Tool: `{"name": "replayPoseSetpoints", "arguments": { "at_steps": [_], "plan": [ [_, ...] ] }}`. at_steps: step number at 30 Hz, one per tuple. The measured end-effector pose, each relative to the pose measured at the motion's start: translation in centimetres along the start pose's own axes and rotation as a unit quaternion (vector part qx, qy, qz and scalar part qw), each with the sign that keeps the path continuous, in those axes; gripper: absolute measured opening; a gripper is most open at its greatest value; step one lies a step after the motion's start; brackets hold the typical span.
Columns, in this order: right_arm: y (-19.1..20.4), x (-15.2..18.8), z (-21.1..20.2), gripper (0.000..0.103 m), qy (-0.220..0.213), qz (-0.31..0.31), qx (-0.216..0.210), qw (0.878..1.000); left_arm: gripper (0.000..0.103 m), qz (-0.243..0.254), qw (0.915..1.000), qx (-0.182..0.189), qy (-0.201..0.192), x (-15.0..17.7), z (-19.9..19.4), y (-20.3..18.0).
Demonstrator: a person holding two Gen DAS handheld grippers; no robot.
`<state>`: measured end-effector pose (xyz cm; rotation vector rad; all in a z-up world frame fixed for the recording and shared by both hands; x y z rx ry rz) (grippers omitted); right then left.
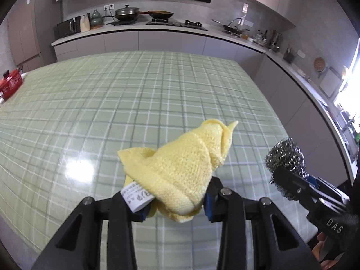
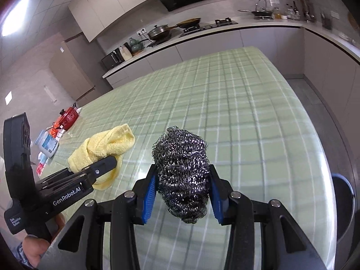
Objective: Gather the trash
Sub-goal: 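Lift the cloth and steel wool and carry them over the black bucket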
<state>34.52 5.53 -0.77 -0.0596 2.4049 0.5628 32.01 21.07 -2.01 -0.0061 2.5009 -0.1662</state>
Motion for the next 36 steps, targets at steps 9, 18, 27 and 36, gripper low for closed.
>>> {"name": "replayPoseSetpoints", "arguments": {
  "at_steps": [9,18,27,36],
  "plan": [
    [-1.3,3.9,-3.9,0.045,0.005,0.019,0.033,0.999,0.038,0.012,0.9994,0.028,0.013,2.9,-1.3,-3.1],
    [-6.2,4.9,-8.8,0.045,-0.014,0.049,0.042,0.998,0.038,0.035,0.9982,0.049,0.002,3.8,-2.5,-9.2],
    [-16.6,5.4,-14.3,0.045,-0.017,0.051,0.024,0.998,0.038,0.033,0.9987,0.037,-0.008,4.5,-2.3,-19.6],
    [-27.1,5.4,-19.0,0.045,-0.012,0.041,0.013,0.999,0.038,0.024,0.9992,0.033,-0.003,6.4,-1.7,-28.7]
  ]
}}
Point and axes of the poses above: each gripper's, at about its wrist camera, not at the fingertips, and z roughly the way its jaws point, y to its left, x to its underside, the point moved 2 cm from there along z, roughly the way its jaws point, and after that the axes turned 2 degrees about -x, right-handed, at the moved point
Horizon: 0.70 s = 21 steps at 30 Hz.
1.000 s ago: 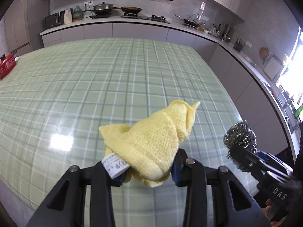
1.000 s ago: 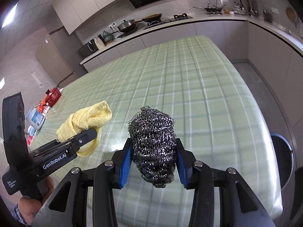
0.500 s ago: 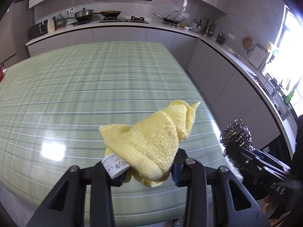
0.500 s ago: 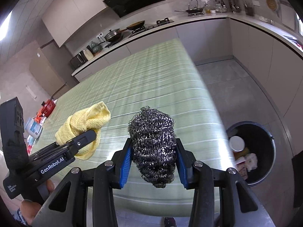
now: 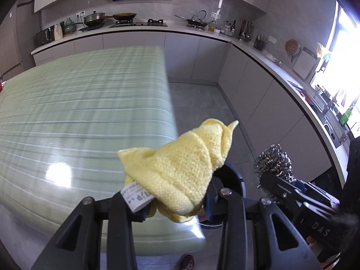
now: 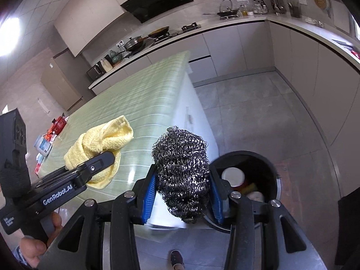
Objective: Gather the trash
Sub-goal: 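Lift the cloth and steel wool and carry them over the black bucket, then open both tools to drop the cloth and steel wool into the bucket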
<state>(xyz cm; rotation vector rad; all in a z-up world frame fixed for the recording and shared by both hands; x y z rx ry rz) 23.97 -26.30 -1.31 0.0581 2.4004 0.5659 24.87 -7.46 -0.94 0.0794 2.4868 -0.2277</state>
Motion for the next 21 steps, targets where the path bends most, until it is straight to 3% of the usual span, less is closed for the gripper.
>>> {"name": "replayPoseSetpoints", "arguments": {
  "at_steps": [10,21],
  "plan": [
    [-7.9,1.7,-2.6,0.045,-0.001,0.055,0.033,0.998,0.038,0.03,0.9988,0.027,0.028,1.3,2.1,-5.8],
    [-11.9,3.8,0.3,0.045,0.025,0.096,0.052,0.994,0.038,0.033,0.9966,0.013,0.074,4.3,6.1,-7.9]
  ]
}}
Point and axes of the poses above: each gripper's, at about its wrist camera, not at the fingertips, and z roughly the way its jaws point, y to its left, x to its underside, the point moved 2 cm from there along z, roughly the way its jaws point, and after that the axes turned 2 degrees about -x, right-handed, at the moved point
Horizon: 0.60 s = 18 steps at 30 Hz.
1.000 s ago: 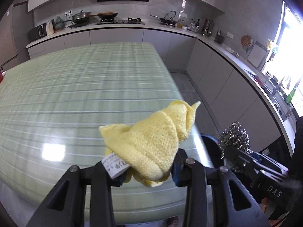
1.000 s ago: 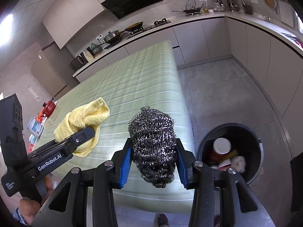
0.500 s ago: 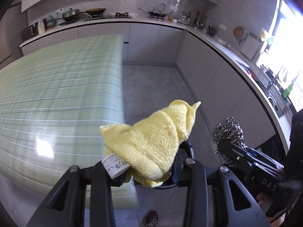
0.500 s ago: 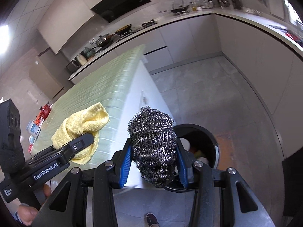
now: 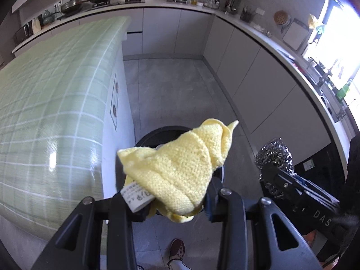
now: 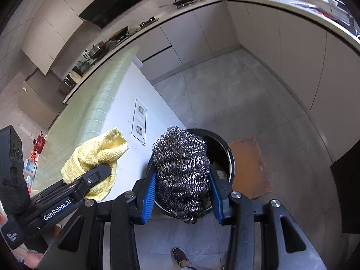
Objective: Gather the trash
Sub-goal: 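Open both tools to drop the cloth and steel wool into the bucket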
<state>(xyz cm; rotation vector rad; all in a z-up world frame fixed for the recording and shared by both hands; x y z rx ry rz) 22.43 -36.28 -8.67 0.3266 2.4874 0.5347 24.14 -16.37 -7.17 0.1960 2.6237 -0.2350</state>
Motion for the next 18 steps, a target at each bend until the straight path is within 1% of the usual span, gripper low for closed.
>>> {"name": "replayPoseSetpoints", "arguments": {
  "at_steps": [6,10,18],
  "plan": [
    [-1.2,-0.8,3.4,0.045,0.019,0.009,-0.012,1.0,0.038,-0.02,0.9994,-0.019,0.021,1.1,1.9,0.5],
    [-1.4,-1.8,5.6,0.045,0.024,-0.004,-0.009,1.0,0.038,-0.031,0.9987,-0.027,0.031,1.6,3.0,0.2],
    [-1.3,-3.4,11.1,0.048,0.058,-0.05,-0.008,0.997,0.039,-0.05,0.9973,-0.038,0.037,2.0,4.7,-0.2]
  ]
}}
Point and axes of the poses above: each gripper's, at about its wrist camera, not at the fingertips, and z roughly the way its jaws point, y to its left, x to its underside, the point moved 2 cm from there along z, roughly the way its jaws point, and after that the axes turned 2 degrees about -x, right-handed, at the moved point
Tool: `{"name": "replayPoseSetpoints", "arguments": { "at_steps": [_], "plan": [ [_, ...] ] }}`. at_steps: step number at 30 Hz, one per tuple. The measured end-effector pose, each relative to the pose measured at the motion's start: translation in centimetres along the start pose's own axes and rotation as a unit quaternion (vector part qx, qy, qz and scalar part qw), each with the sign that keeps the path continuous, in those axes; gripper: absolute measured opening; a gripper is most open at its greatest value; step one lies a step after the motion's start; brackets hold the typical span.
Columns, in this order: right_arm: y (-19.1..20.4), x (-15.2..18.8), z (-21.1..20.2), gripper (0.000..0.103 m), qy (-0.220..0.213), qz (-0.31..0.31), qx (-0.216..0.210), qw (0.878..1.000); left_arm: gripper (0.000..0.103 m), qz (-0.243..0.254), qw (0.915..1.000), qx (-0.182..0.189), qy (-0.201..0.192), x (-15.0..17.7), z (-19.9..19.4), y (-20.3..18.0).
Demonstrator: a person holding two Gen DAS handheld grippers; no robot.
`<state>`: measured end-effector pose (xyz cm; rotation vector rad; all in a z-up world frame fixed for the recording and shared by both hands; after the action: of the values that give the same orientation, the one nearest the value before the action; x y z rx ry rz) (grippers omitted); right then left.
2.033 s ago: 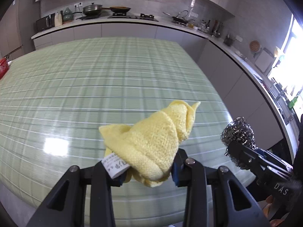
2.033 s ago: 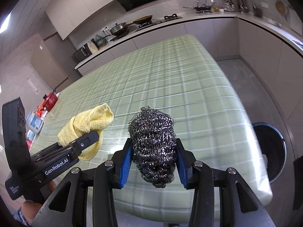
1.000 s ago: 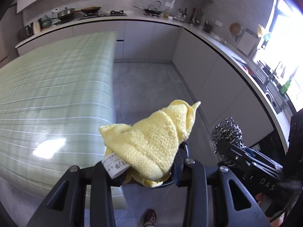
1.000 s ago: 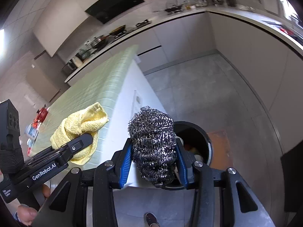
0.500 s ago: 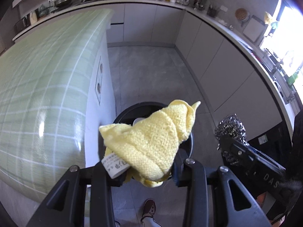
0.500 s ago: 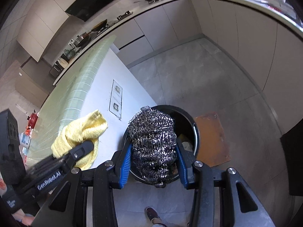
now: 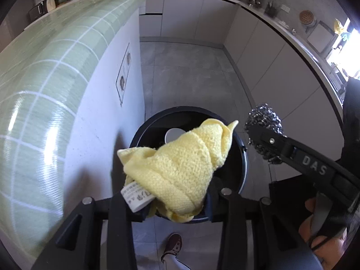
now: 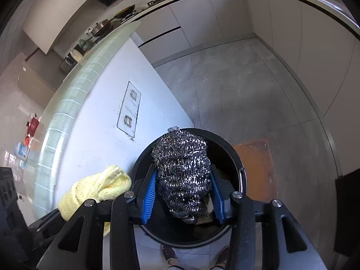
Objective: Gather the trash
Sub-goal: 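Open both tools to drop the cloth and steel wool into the bucket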
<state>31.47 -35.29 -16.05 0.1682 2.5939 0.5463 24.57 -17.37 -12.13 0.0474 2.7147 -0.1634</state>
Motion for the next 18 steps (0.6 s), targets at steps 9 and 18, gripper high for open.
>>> {"name": "replayPoseSetpoints", "arguments": {
  "at_steps": [9,18],
  "plan": [
    [-0.6,-1.5,2.7,0.07,0.001,-0.029,0.016,0.999,0.039,-0.01,0.9999,-0.01,-0.002,-0.5,0.8,0.0],
    [-2.6,-1.7,-1.5,0.07,-0.054,-0.006,0.013,0.998,0.041,-0.019,0.9997,-0.01,0.014,-1.0,2.4,-0.8]
  ]
}}
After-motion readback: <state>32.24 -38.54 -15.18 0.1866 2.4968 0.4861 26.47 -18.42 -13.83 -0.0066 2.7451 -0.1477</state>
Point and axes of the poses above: each gripper's, at about its wrist camera, not at the fingertips, and z roughly the way its jaws point, y to its left, x to its underside, the point moved 2 cm from there along z, roughly the way its jaws point, and after that the axes turned 2 degrees about -x, right-handed, at the moved point
